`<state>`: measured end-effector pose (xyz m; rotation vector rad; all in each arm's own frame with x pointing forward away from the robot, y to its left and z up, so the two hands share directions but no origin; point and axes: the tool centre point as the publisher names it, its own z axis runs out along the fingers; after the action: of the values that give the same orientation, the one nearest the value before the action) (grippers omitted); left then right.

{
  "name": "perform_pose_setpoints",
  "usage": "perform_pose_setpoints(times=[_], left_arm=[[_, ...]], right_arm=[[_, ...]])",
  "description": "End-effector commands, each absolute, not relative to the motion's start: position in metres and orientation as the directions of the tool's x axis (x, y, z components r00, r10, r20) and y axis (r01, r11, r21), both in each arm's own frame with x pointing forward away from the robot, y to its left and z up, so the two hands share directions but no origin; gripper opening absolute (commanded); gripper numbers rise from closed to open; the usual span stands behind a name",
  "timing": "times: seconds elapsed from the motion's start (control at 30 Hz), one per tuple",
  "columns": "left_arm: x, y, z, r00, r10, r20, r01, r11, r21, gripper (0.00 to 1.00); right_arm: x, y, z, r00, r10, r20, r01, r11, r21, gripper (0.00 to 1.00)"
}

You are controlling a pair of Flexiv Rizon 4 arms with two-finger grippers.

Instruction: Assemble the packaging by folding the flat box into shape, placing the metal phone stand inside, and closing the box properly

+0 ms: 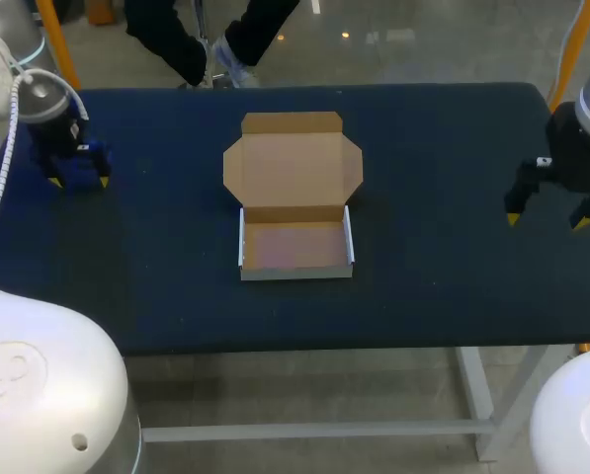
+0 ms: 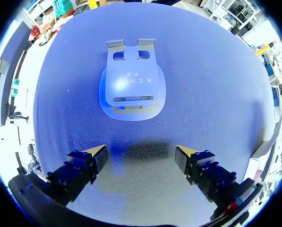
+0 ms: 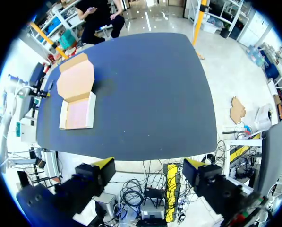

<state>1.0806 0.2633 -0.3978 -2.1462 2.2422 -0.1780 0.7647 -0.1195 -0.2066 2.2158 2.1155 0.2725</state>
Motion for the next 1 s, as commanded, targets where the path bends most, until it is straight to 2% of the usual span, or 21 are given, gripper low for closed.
perform_pose_setpoints(times=[0.03, 1.0], left_arm=[[1.087, 0.264, -0.400, -0.049, -0.997, 0.055, -0.995, 0.044, -0.093, 1.00], [1.107, 0.258, -0.400, -0.063, -0.997, 0.042, -0.994, 0.058, -0.096, 1.00]], right_arm=[[0.764, -0.120, -0.204, 0.039, 0.996, 0.081, 0.985, -0.052, 0.164, 1.00], [0.764, -0.120, -0.204, 0.039, 0.996, 0.081, 0.985, -0.052, 0.164, 1.00]])
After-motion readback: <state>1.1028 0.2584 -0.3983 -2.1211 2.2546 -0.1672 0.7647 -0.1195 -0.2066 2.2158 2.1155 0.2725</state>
